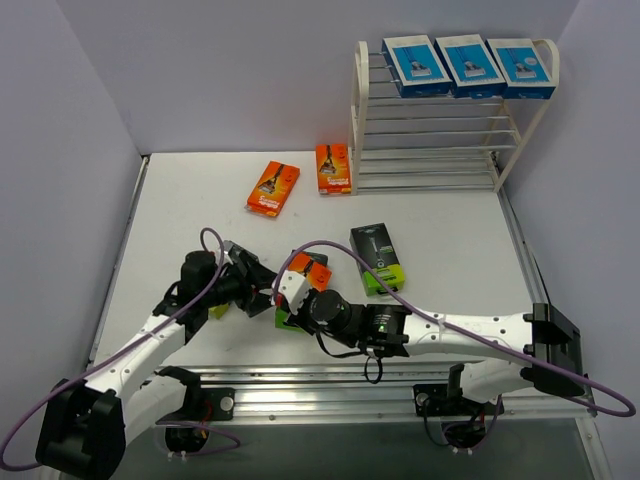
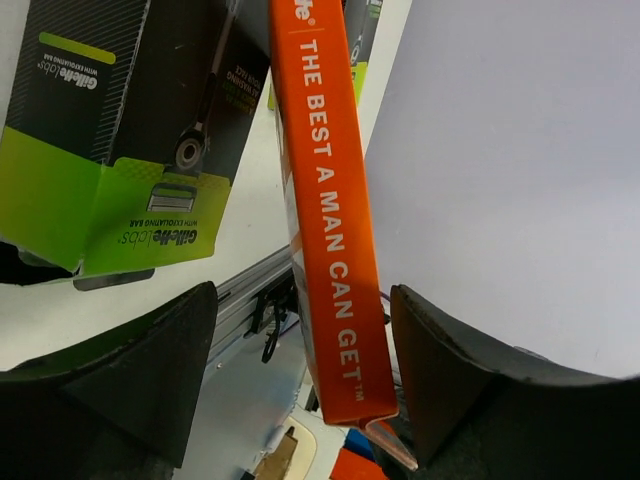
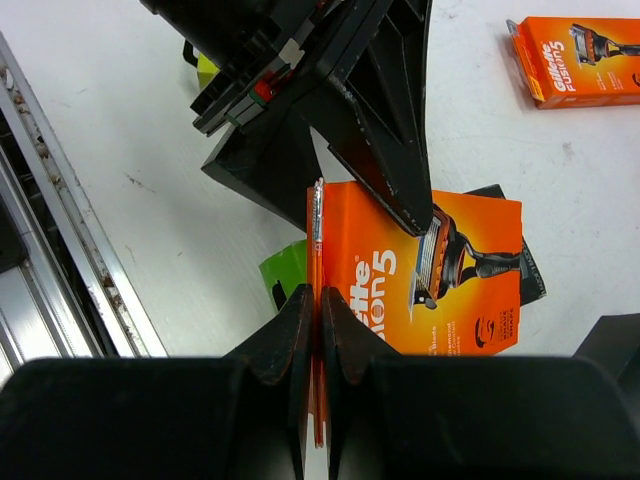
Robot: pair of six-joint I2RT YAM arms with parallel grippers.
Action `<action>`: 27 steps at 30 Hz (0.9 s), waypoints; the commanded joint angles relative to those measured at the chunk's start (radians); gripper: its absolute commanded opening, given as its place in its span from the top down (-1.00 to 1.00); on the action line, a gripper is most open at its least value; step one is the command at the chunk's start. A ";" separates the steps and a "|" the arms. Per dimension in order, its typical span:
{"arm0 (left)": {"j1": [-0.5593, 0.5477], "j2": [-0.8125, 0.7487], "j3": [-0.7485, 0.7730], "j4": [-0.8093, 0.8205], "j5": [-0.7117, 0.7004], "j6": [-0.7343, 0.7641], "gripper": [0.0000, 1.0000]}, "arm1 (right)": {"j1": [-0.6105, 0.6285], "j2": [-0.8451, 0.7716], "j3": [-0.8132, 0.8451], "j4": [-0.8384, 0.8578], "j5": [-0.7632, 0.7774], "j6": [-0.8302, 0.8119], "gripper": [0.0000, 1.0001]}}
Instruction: Place and organize the shaving razors onto the shelf
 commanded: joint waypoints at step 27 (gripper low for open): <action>0.039 -0.051 0.094 -0.082 -0.103 0.169 0.95 | 0.019 -0.040 -0.061 0.063 0.078 0.171 -0.27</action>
